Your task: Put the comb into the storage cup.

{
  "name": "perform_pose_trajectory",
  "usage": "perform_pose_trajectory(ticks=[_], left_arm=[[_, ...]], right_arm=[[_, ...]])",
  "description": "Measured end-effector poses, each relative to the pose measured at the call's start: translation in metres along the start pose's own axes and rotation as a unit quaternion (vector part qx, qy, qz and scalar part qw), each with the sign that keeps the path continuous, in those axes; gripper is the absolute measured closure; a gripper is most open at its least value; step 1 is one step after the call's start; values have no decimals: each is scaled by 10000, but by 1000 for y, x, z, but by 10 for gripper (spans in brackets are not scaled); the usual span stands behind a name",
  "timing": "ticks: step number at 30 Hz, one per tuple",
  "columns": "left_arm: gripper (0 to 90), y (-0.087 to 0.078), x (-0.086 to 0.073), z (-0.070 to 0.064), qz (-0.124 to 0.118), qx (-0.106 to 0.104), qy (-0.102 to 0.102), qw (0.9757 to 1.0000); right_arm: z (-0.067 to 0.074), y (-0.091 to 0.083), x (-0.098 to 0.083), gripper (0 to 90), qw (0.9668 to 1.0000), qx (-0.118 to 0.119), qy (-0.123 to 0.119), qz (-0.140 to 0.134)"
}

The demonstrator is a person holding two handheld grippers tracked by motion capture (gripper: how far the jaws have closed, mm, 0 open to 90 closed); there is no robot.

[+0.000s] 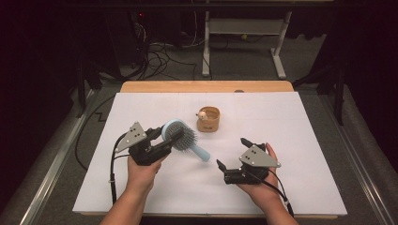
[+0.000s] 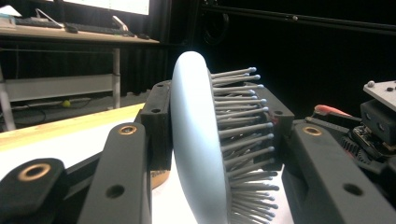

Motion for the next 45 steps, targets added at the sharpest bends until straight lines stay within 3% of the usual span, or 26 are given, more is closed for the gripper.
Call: perform_pose_trajectory(ticks=[19, 37, 45], left_arm=[[575, -13, 6, 14, 44, 383, 332, 9987], [574, -25, 8, 34, 41, 750, 394, 9964], [573, -27, 8, 37, 35, 825, 457, 9955]], right_arm=[[-47, -19, -31, 1, 9982, -449, 349, 190], [-74, -42, -51, 0, 9942, -773, 693, 270], [-83, -55, -52, 0, 9933, -893, 706, 185]])
Point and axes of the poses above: each handheld gripper's, and its own axes: y roughly forward along the jaws, x roughly out of its top, z roughly to its left, the point moved 8 cm from there along y, roughly forward along the jaws, and after that the axes turned 11 degrees about -z, right-handed, at the moved point
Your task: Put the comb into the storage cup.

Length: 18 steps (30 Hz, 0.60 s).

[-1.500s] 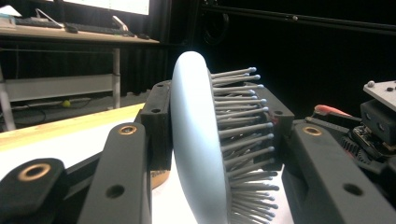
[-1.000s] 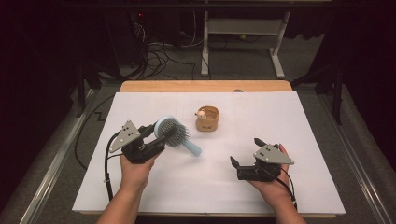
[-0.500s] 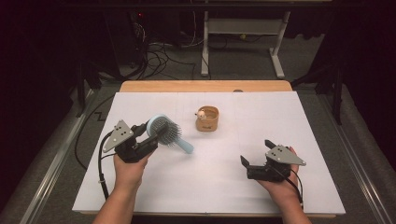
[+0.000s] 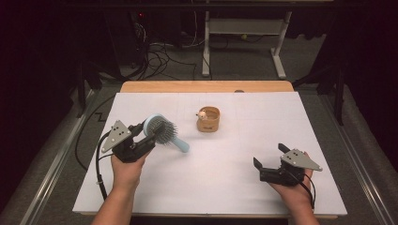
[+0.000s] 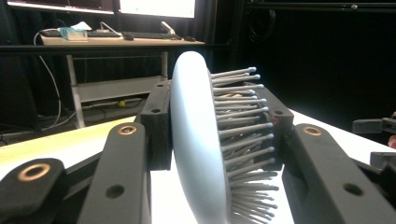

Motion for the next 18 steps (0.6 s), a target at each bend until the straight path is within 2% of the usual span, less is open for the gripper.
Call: perform_pose_trajectory(ticks=[18], left_arm=[[573, -1, 2, 1, -47, 8, -7, 10000]], right_arm=[[-21, -12, -8, 0, 9996, -226, 165, 36]])
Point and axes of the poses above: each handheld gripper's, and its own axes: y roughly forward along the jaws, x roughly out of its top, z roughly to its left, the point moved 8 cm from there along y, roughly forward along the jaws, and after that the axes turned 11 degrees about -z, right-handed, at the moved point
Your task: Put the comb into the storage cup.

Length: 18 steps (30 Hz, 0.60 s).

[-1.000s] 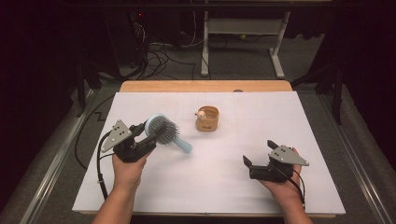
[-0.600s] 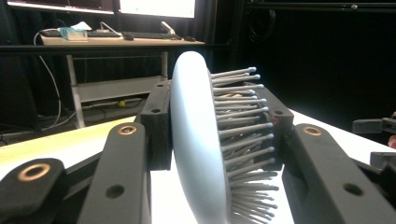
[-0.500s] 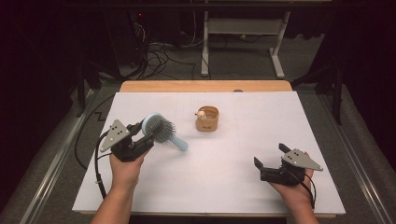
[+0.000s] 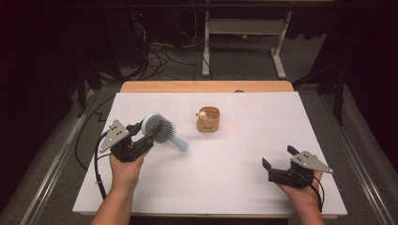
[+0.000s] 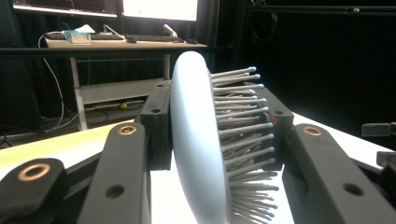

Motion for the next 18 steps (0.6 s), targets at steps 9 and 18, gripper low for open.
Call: perform_pose_trajectory(ticks=[9, 18], left_arm=[[573, 3, 1, -7, -17, -78, 63, 9999], [572, 7, 1, -13, -5, -138, 67, 9999]], right_arm=[[2, 2, -1, 0, 10000, 40, -37, 20], [4, 4, -1, 0, 9999, 96, -40, 13]])
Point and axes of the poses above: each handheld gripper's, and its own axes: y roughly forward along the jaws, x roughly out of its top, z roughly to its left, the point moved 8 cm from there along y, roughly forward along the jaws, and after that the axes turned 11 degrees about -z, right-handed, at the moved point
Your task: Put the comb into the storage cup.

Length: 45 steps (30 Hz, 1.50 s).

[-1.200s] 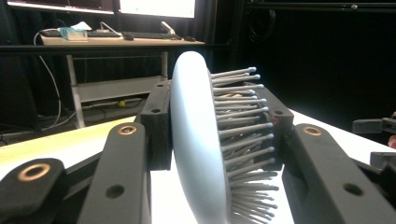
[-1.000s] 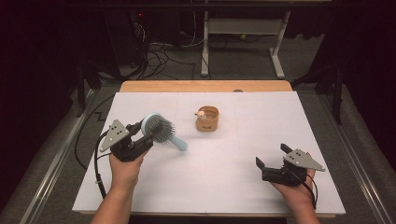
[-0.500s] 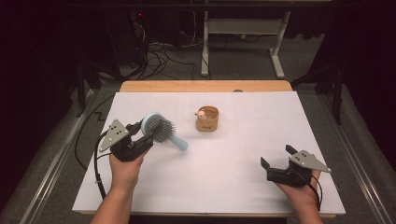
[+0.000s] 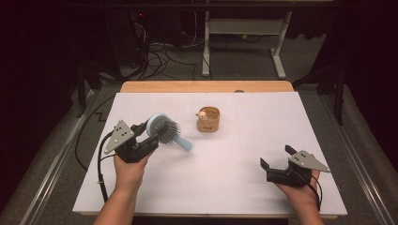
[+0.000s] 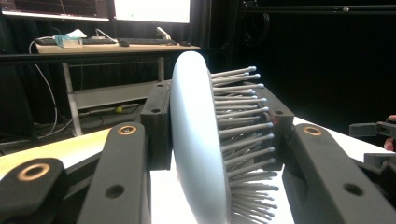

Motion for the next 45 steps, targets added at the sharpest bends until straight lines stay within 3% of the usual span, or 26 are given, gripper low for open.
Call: perform_pose_trajectory(ticks=[14, 20, 27, 30, 45], left_arm=[[572, 4, 0, -11, -43, -160, 73, 9998], [572, 7, 1, -10, -88, -165, -20, 9998], [572, 15, 7, -9, -154, -171, -72, 9997], [572, 19, 9, -11, -126, -194, 16, 9997], [572, 36, 20, -18, -179, -203, 34, 9996]], right_arm=[[2, 0, 1, 0, 10000, 14, 49, -51], [2, 0, 2, 0, 10000, 11, 20, -68], [3, 1, 1, 0, 10000, 16, 9, -54], [2, 0, 2, 0, 10000, 19, -5, -67], [5, 0, 5, 0, 9999, 37, 17, -135]])
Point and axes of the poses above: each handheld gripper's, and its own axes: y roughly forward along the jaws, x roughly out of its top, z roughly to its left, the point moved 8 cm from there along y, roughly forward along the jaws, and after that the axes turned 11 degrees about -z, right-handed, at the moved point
